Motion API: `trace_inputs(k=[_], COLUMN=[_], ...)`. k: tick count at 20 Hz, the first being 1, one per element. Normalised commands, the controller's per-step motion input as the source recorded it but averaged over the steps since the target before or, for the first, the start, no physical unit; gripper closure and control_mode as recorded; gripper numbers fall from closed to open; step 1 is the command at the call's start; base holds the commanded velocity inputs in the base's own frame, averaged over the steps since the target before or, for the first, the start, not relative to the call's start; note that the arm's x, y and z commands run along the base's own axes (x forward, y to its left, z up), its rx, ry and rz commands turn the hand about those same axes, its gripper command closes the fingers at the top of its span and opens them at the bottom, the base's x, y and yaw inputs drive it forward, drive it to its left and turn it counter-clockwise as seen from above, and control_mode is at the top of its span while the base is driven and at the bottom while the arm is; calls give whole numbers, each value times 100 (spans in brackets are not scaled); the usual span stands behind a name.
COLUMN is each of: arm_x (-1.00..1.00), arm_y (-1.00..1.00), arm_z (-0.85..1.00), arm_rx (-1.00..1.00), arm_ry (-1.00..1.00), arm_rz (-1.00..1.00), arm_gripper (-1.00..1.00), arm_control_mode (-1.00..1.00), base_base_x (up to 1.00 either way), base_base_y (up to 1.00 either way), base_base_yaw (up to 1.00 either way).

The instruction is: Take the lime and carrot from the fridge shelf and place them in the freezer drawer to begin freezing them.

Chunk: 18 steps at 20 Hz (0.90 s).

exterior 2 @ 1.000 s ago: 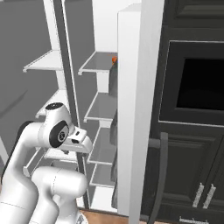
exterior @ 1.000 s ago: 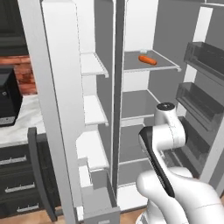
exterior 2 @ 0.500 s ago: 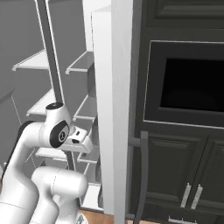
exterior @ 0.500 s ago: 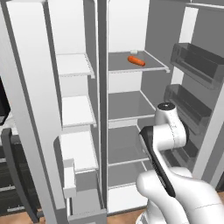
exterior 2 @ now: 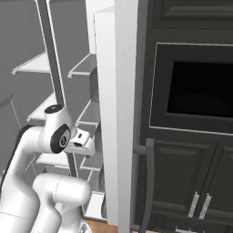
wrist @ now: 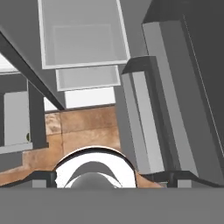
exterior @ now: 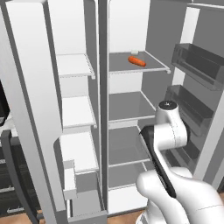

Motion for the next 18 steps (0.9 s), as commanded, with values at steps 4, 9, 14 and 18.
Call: trace_inputs(k=[4,9,14,18], arm_x=[33,33,31,15], arm_y=[0,0,0,0], arm_z=[94,99,81,66], arm_rx=[0,0,0,0], arm_ry=[-23,-25,-25,-35], arm_rz=[0,0,0,0], arm_gripper=[-100,-100,-100,-100], arm_control_mode=[-100,-100,-100,-100], base_base_x=[0,0,0,0], base_base_y=[0,0,0,0], base_base_yaw=[0,0,0,0])
